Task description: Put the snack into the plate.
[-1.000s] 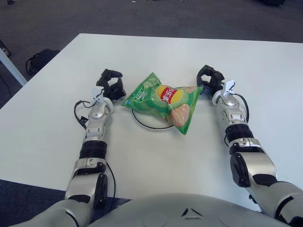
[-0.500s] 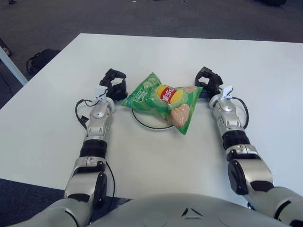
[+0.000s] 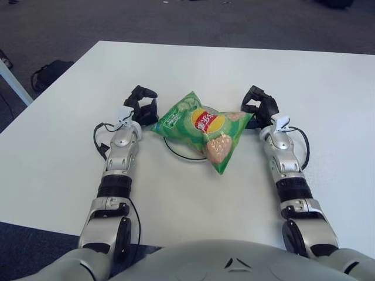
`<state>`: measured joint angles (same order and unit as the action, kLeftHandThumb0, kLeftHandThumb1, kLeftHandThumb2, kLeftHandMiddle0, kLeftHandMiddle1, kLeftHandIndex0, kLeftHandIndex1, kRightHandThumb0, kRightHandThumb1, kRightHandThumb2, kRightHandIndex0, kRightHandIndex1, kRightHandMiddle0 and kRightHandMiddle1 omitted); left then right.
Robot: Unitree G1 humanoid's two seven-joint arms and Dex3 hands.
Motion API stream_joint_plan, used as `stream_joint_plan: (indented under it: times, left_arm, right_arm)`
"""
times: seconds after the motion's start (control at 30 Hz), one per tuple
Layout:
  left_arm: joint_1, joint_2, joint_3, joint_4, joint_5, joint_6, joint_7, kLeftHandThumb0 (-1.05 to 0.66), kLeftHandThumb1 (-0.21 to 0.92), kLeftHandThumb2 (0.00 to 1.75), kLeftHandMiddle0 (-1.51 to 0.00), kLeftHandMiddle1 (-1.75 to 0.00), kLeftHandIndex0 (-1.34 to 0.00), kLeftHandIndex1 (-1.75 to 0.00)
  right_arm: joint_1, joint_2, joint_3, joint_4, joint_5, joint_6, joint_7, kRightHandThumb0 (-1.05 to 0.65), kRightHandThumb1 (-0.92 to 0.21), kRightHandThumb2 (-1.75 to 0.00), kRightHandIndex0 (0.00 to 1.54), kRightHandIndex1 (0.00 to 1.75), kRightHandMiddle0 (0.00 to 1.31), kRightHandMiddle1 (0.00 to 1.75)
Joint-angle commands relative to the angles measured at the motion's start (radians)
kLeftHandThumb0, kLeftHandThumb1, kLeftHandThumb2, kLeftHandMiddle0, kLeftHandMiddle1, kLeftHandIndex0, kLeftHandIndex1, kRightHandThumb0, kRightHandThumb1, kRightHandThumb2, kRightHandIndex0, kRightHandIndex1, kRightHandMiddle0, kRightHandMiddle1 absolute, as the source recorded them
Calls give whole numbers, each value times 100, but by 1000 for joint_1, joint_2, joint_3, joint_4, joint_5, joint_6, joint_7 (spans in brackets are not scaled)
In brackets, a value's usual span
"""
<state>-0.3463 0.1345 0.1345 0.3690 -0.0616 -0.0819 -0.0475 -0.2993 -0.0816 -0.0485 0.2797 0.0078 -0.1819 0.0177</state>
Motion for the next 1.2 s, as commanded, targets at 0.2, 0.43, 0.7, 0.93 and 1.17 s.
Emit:
stream_joint_plan:
  times: [0.2, 0.43, 0.7, 0.93, 1.17]
  left_arm:
    - [-24, 26, 0, 35, -12, -34, -52, -43, 47, 113, -119, -175, -50, -175]
    - [-29, 11, -1, 33, -26, -50, -64, -43, 48, 111, -114, -175, -49, -175]
    - [-13, -6, -2, -3, -27, -60, -55, -43, 48, 111, -115, -175, -48, -175]
    - [3, -24, 3, -36, -28, -66, -45, -43, 48, 112, -116, -175, -49, -175]
    - [19, -45, 16, -77, -32, -42, -15, -43, 47, 112, -116, -175, -49, -175]
  right_arm:
    - [156, 29, -5, -122, -13, 86, -54, -50, -26, -139, 126, 175, 66, 175]
    - [193, 41, -8, -185, -20, 152, -93, -50, -27, -138, 126, 175, 66, 175]
    - [221, 46, -9, -214, -16, 187, -111, -50, -27, -137, 125, 175, 65, 175]
    - [227, 51, -24, -216, 7, 211, -112, -50, -28, -136, 124, 175, 65, 175]
    - [225, 51, -42, -236, 25, 247, -117, -50, -28, -136, 125, 175, 64, 175]
